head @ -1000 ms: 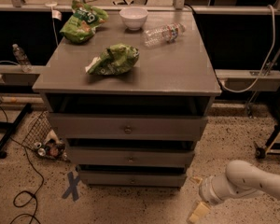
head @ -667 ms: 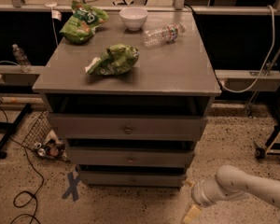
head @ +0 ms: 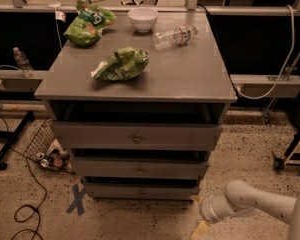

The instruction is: Open bottom drawer

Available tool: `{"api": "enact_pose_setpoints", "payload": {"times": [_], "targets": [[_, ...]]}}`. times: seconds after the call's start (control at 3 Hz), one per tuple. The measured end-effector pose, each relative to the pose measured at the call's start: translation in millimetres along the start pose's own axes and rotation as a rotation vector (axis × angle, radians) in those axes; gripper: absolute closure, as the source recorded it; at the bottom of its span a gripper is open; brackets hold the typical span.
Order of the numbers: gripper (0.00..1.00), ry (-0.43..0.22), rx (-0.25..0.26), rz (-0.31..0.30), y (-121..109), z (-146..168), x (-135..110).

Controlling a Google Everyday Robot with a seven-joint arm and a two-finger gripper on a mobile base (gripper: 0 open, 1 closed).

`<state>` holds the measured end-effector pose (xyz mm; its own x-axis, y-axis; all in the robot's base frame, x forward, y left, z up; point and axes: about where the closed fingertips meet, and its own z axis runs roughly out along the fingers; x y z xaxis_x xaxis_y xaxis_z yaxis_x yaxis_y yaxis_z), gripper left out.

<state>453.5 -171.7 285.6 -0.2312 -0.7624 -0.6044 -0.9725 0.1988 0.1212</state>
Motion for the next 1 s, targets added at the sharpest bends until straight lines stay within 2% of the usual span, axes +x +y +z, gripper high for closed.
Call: {"api": "enact_pose_setpoints", "payload": {"times": [0.33,0.67,1.0], "targets": [[0.00,0.014,0.003,-0.007,-1,8,-1],[0.00,0.033,0.026,-0.060,-18,32,-2],[0.00,0.023,0.081,-0.100,-41,52,-5]]}}
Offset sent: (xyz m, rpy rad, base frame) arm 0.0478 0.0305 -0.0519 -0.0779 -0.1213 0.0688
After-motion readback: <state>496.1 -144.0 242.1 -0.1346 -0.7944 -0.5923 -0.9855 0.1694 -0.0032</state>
